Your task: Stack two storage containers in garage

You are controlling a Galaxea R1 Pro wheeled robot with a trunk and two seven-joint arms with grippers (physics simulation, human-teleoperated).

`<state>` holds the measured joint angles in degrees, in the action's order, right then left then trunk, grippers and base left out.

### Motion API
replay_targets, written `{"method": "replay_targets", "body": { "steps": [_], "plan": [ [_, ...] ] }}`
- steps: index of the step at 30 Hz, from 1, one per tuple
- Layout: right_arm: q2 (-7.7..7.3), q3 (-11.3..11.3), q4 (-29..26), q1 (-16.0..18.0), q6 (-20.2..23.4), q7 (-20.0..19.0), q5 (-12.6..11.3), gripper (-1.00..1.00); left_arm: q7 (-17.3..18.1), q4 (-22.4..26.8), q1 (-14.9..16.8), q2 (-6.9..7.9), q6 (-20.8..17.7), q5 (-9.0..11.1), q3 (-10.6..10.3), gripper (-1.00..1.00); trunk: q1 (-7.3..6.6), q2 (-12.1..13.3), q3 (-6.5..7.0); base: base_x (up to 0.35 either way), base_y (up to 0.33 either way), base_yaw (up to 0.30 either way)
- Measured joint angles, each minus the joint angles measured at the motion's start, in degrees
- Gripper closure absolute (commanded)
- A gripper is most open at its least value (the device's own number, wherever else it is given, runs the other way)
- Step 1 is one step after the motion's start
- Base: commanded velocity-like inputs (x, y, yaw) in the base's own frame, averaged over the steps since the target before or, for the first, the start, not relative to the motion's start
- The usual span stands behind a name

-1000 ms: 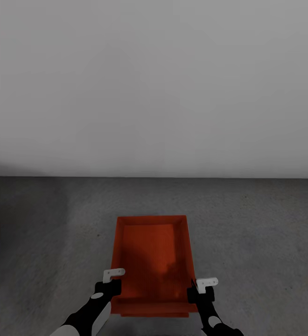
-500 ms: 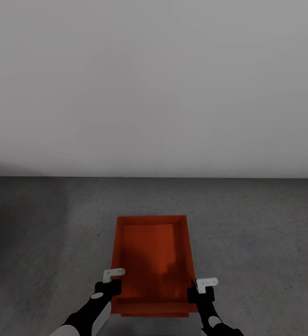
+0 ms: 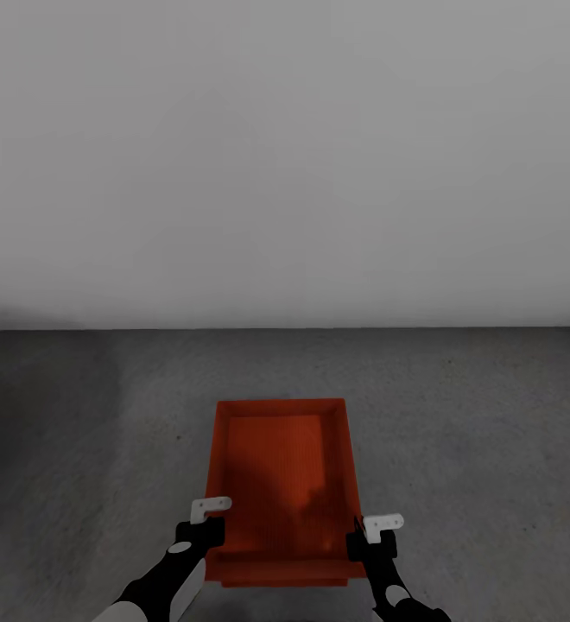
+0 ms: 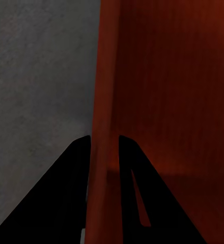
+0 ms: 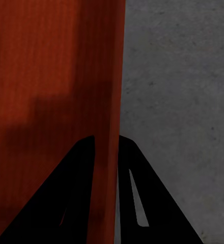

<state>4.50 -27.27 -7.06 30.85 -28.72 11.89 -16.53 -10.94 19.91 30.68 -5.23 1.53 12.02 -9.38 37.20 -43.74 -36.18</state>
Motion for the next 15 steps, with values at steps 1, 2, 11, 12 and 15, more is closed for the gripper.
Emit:
{"method": "replay_targets", "body": {
  "steps": [1,2,11,12,15],
  "plan": [
    [0.0,0.0,0.0,0.0,0.0,0.0,0.0,1.0,0.0,0.0,0.0,0.0,0.0,0.0,0.0,1.0,0.0,0.0,0.0,0.0,0.0,-0.001],
    [0.0,0.0,0.0,0.0,0.0,0.0,0.0,1.0,0.0,0.0,0.0,0.0,0.0,0.0,0.0,1.0,0.0,0.0,0.0,0.0,0.0,0.0],
    [0.0,-0.1,0.0,0.0,0.0,0.0,-0.1,1.0,-0.1,0.0,0.0,0.01,0.0,0.3,-0.2,1.0,0.01,0.0,0.0,-0.091,0.086,0.0],
    [0.0,-0.1,0.0,0.0,0.0,0.0,-0.1,1.0,-0.1,0.0,0.0,0.02,0.0,0.3,-0.2,1.0,0.01,0.0,0.0,-0.044,0.041,0.0],
    [0.0,-0.1,0.0,0.0,0.0,0.0,-0.1,1.0,-0.1,0.0,0.0,0.02,0.0,0.3,-0.2,1.0,0.0,0.0,0.0,-0.022,0.02,0.0]
  ]
}}
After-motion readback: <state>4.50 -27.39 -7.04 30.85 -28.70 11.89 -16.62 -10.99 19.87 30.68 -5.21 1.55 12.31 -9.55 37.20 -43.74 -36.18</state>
